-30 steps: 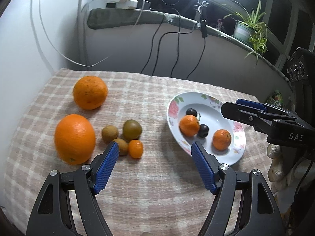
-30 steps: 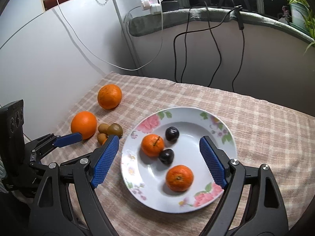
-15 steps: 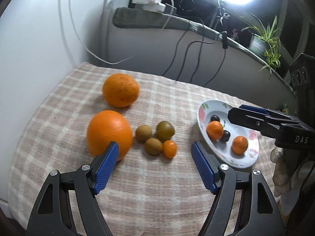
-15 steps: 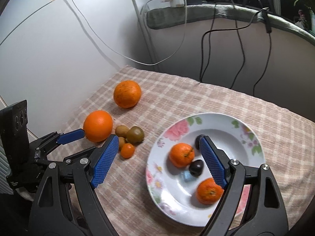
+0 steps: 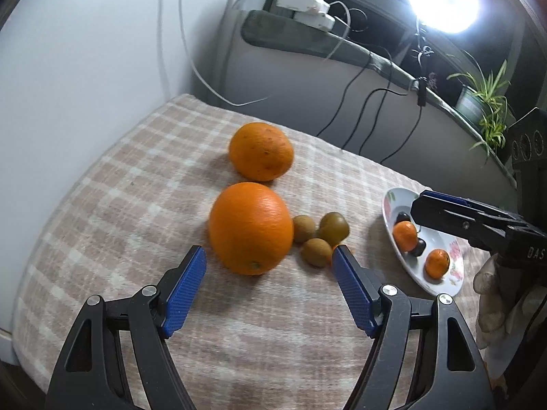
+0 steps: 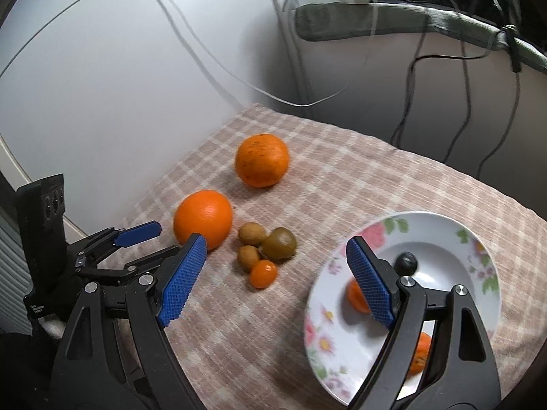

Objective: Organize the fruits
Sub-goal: 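Move the open right tool toward the large orange beside the kiwis, then close the right tool around the large orange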

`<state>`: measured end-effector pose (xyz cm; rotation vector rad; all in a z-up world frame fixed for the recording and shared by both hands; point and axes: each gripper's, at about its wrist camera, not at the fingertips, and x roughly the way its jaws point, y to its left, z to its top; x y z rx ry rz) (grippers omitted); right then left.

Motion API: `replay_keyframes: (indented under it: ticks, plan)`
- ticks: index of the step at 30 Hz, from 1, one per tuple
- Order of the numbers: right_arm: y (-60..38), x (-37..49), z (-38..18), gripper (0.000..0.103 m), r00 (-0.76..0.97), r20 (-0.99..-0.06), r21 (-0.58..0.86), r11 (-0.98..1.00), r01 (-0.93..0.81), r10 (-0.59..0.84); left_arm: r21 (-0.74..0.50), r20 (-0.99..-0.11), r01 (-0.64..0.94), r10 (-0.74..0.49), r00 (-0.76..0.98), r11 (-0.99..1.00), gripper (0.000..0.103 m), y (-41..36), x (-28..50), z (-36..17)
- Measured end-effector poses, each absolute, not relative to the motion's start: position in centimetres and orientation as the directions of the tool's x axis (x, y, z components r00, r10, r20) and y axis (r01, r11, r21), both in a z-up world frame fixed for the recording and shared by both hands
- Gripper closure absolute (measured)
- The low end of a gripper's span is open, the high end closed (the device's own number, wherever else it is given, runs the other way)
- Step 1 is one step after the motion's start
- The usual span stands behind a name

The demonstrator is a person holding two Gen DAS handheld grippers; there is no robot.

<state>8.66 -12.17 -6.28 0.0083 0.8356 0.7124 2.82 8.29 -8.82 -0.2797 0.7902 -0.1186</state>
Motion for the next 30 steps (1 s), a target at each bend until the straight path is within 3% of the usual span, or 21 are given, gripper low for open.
replay_keyframes:
  ticks: [21,30]
  plan:
    - [-4.2,10.1,-8.3,0.017,0.272,-0.697,0.357,0.651,-0.670,0.663,-0.400,-0.678,-0.008,-0.291,0.675,0.916,0.027,10.2,4.3,-10.7]
    - [-2.0,10.8,-9.2,0.027,0.221,-0.711,0.375,0.626,-0.684,0.668,-0.412,-0.674,-0.008,-0.299,0.675,0.911,0.027,10.4,4.7,-11.1]
